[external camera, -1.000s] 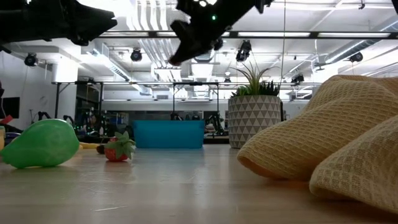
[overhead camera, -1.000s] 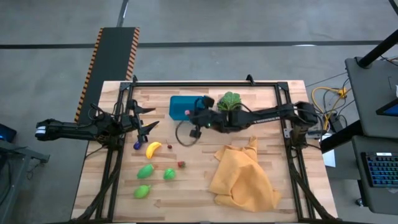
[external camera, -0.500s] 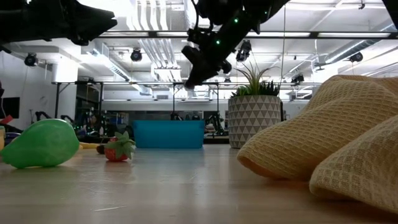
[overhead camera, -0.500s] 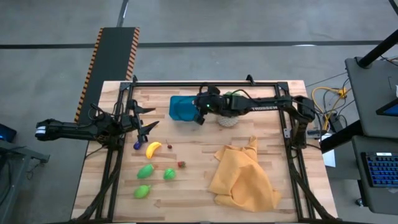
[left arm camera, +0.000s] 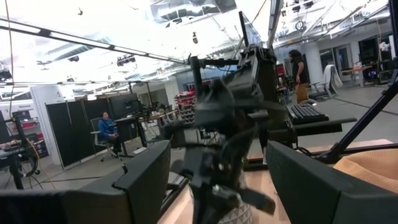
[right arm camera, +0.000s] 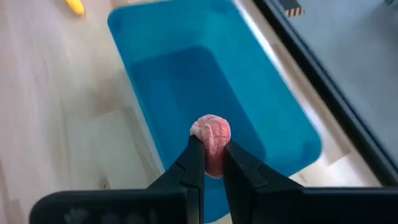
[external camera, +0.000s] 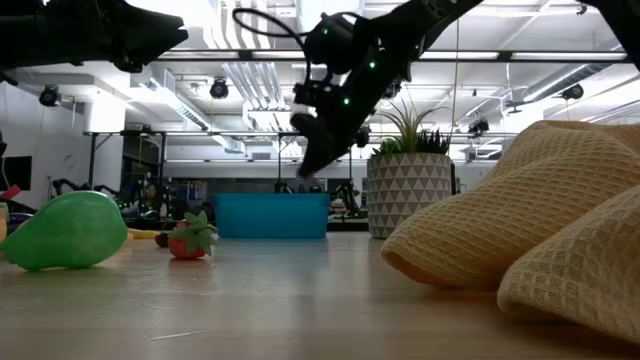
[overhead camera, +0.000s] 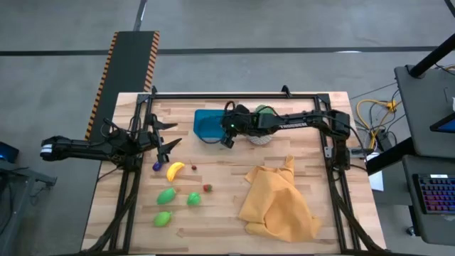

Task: Pick and placing Produce into tupperware
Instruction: Put the pink peach into the blue bin, then put the yellow corn into the blue bin

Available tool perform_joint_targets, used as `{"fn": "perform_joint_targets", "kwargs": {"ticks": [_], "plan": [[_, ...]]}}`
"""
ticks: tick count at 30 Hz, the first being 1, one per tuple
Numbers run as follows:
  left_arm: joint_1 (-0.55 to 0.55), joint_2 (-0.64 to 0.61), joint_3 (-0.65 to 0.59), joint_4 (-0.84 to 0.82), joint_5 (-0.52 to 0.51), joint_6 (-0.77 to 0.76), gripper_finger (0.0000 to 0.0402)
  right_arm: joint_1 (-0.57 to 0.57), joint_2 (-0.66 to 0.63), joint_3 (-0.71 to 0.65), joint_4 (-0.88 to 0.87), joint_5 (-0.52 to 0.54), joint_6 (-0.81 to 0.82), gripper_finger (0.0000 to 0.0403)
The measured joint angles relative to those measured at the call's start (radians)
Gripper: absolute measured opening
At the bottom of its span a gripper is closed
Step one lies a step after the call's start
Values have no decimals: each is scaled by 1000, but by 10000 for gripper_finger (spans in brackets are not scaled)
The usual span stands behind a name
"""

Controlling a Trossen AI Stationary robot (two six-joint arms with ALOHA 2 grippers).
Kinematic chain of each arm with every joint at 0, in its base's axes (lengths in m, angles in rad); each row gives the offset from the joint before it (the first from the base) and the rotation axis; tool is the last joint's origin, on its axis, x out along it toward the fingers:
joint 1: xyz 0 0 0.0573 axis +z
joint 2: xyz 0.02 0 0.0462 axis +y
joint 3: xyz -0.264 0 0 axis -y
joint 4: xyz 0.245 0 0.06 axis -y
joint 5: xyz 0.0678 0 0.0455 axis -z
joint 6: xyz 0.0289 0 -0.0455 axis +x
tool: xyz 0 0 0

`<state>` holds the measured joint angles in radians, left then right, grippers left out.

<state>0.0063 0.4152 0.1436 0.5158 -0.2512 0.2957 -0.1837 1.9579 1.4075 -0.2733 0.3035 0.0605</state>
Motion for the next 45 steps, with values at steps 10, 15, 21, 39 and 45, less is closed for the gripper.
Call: {"fn": "perform_joint_targets", "kwargs": {"ticks": [10, 15, 21, 39, 45], "plan": [[0, 0, 0, 0, 0, 0, 250, 0, 34, -1, -2, 1, 2, 29], [0, 1, 0, -1, 0, 0, 250, 0, 34, -2, -7, 3, 1, 29], [0, 1, 0, -1, 0, 0, 250, 0, 34, -8, -15, 3, -5, 37], [0, 1, 0, -1, 0, 0, 250, 0, 34, -9, -15, 3, -4, 106], [0, 1, 0, -1, 0, 0, 250, 22, 9, -10, 48, -94, 11, 93]]}}
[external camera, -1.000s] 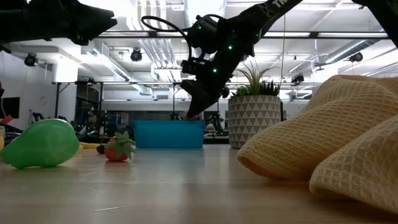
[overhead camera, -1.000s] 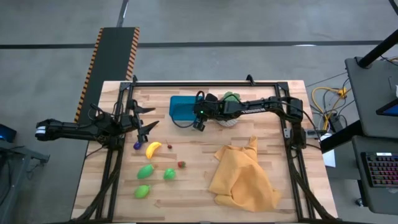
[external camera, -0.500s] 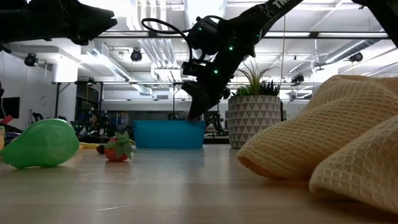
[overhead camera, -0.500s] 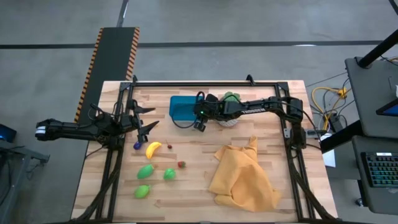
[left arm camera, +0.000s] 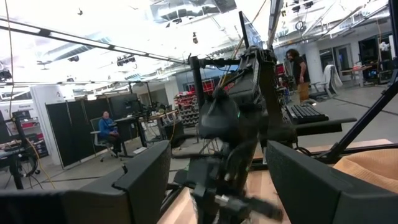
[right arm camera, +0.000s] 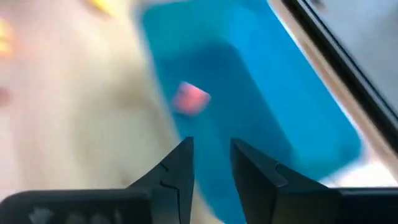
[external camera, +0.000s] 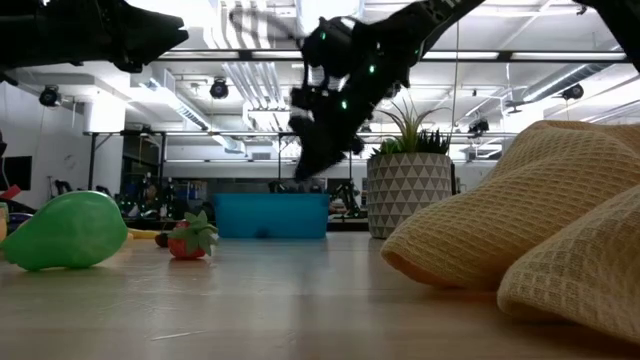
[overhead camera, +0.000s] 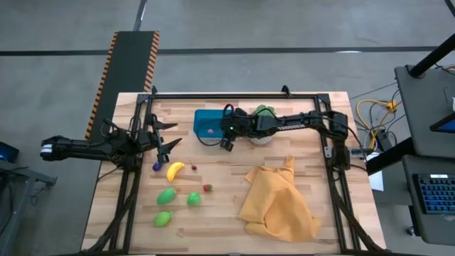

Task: Pick and placing Produce into tupperware
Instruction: Put the yellow corn into the blue bin

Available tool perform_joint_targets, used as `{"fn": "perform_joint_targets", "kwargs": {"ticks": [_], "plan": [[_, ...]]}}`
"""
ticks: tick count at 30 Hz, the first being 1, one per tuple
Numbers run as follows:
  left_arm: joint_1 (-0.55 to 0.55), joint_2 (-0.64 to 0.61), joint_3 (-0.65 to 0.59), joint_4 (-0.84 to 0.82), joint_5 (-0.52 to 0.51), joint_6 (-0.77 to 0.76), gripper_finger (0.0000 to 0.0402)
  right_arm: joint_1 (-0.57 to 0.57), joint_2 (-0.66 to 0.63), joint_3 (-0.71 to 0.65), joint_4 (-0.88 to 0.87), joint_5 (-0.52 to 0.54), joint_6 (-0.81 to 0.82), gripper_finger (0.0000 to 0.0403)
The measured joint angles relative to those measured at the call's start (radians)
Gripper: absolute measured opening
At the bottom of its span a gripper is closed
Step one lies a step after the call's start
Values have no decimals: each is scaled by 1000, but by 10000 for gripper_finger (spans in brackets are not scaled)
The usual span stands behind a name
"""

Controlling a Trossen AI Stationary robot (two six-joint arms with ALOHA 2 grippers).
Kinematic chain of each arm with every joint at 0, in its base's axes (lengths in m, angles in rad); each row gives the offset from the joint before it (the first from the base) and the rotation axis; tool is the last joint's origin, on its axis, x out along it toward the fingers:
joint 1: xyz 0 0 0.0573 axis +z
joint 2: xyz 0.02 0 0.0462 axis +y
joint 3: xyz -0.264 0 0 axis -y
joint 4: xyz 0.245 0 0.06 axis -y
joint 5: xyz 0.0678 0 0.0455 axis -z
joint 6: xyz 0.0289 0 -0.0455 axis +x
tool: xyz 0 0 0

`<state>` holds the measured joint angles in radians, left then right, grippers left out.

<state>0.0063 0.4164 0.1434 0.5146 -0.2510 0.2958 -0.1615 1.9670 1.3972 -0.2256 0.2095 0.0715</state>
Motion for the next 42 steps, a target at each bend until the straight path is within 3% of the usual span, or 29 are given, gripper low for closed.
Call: {"fn": "perform_joint_targets", "kwargs": {"ticks": [7, 10, 12, 17, 20, 23, 29, 36, 42], "plan": [[0, -2, 0, 1, 0, 0, 250, 69, -81, 0, 187, -497, -54, 77], [0, -2, 0, 0, 0, 0, 250, 98, -118, 1, 231, -575, -58, 73], [0, -2, 0, 0, 0, 0, 250, 115, -148, 0, 235, -552, -86, 72], [0, 0, 0, 1, 0, 0, 250, 166, -254, -52, 234, -367, -123, 71], [0, 0, -2, -2, 0, 0, 250, 202, -362, -128, 234, -337, -156, 69], [0, 0, -2, -1, 0, -1, 250, 242, -502, -239, 248, -312, -160, 68], [0, 1, -2, -1, 0, -2, 250, 350, -829, -527, 319, -118, -177, 68], [0, 0, 1, 0, 0, -1, 250, 440, -1158, -859, 566, -96, -233, 68], [0, -1, 3, 1, 0, 6, 250, 441, -1321, -1044, 687, -94, -303, 68]]}}
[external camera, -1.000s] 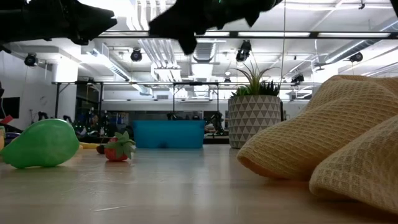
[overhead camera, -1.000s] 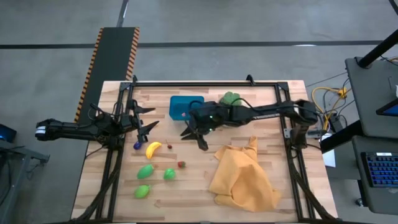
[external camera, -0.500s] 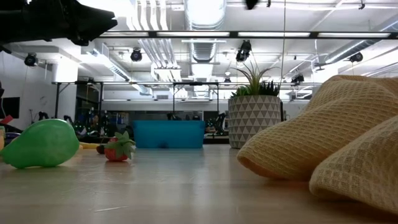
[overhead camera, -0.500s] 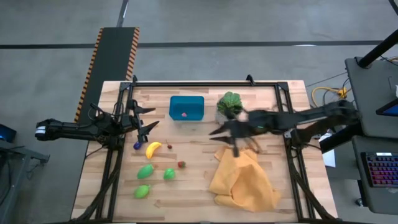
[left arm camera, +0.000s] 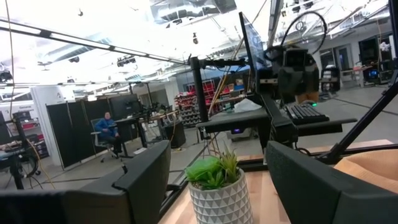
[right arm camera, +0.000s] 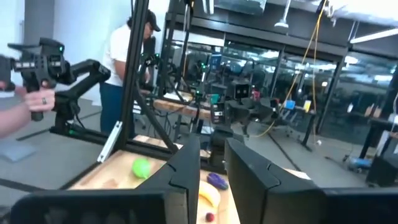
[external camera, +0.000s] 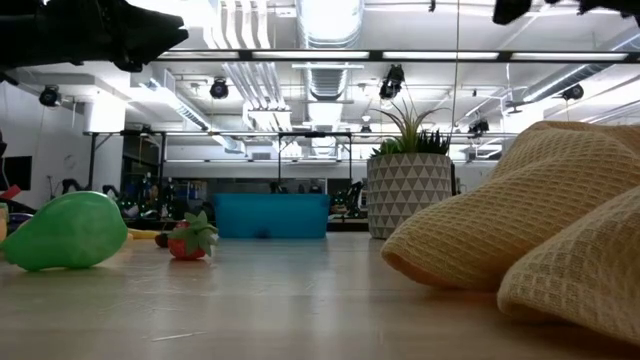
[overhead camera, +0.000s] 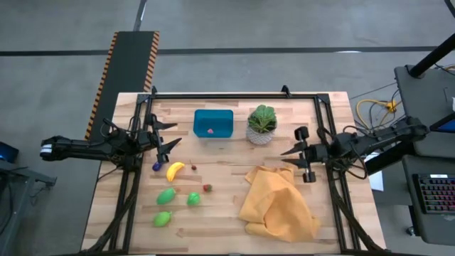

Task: Pick and placing Produce into tupperware
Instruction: Put the yellow corn into the blue bin

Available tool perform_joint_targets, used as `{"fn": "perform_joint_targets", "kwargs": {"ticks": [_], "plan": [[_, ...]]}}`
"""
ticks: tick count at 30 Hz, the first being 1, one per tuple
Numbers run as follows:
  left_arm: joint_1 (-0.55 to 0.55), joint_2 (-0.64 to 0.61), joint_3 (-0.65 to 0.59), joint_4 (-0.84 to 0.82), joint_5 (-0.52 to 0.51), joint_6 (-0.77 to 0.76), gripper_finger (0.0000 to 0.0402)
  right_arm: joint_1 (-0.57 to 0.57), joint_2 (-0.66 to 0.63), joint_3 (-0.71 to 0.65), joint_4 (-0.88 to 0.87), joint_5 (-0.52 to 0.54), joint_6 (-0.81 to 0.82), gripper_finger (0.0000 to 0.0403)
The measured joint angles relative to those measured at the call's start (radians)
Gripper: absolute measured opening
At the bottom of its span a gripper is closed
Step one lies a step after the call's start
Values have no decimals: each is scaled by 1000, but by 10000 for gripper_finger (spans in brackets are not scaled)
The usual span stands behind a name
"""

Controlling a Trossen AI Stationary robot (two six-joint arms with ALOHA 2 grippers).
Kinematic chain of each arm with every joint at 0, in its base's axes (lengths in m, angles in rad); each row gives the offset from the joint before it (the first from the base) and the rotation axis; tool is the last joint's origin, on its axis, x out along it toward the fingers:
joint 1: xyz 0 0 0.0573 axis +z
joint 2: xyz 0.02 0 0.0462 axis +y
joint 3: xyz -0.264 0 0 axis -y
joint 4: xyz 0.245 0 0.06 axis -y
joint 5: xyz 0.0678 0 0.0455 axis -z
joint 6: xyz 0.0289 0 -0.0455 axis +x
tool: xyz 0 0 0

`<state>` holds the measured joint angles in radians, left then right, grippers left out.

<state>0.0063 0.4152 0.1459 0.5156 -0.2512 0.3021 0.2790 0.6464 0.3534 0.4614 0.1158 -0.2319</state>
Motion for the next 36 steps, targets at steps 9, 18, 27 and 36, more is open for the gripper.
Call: {"fn": "perform_joint_targets", "kwargs": {"ticks": [9, 18, 27, 36], "plan": [[0, 0, 0, 0, 0, 2, 250, -4, -182, -76, -55, 52, -17, 67], [0, 2, -2, -1, 0, 1, 250, -5, -364, -147, -190, 161, -10, 67], [0, 1, 3, 0, 0, 1, 250, -66, -388, -218, -168, 166, 27, 68], [0, 3, 2, 0, 6, -34, 250, -280, -333, -251, -163, 3, 160, 68]]}}
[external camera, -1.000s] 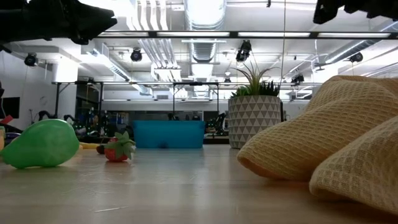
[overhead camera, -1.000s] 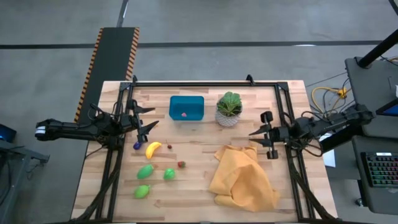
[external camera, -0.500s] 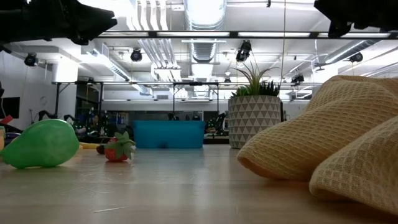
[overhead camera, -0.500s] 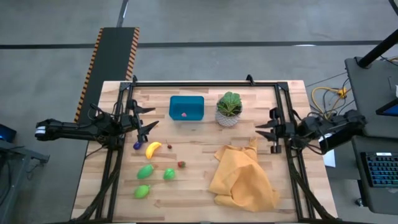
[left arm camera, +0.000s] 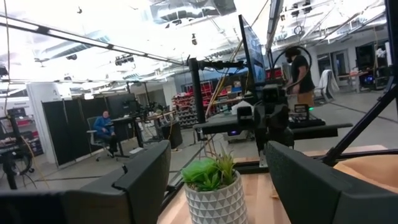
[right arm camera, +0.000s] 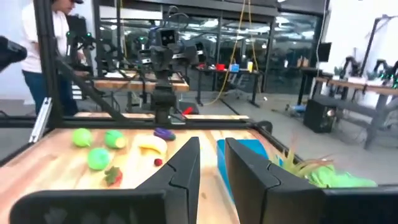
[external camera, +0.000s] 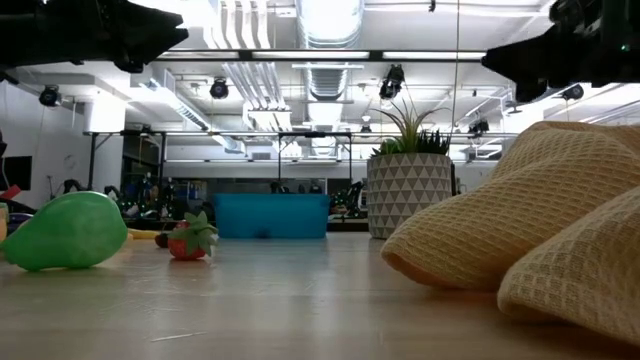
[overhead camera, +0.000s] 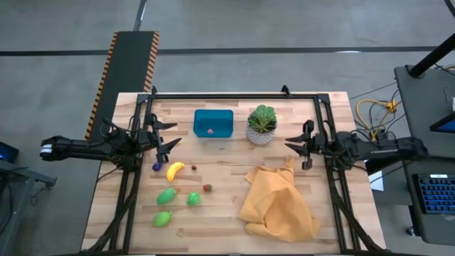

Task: Pick and placing Produce into tupperware
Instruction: Put the yellow corn into the blue bin

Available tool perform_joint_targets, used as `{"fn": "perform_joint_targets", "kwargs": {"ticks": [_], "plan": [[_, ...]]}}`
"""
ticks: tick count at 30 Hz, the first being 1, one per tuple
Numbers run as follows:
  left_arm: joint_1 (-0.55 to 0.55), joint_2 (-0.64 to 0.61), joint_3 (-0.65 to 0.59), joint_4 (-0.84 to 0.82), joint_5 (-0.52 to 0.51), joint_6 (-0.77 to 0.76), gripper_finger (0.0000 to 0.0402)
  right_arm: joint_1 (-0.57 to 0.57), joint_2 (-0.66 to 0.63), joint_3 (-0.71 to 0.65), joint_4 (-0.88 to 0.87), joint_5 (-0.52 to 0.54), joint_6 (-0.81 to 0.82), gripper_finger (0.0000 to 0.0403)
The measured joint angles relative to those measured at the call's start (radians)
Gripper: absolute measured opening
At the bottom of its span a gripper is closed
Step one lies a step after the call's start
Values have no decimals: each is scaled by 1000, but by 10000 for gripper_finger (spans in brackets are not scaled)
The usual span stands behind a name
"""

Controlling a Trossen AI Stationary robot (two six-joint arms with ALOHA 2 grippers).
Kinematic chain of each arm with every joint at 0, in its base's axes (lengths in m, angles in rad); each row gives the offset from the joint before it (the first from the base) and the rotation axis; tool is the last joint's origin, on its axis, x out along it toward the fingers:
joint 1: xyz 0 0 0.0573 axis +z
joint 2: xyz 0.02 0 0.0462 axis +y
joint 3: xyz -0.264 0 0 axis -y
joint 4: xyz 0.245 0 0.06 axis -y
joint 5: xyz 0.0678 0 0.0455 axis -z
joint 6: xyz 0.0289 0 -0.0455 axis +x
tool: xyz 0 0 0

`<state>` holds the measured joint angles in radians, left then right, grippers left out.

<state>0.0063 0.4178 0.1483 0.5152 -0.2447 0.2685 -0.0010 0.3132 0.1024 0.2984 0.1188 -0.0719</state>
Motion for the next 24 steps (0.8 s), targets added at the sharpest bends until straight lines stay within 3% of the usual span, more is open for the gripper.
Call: {"fn": "perform_joint_targets", "kwargs": {"ticks": [11, 16, 24], "plan": [[0, -8, -7, 18, -1, -3, 250, -70, 55, 3, 72, -12, -15, 68], [0, -7, -7, 23, 17, -138, 250, -70, 55, 3, 80, -13, -15, 68], [-1, 17, 5, 20, 168, -158, 250, -70, 55, 3, 80, -13, -18, 68]]}}
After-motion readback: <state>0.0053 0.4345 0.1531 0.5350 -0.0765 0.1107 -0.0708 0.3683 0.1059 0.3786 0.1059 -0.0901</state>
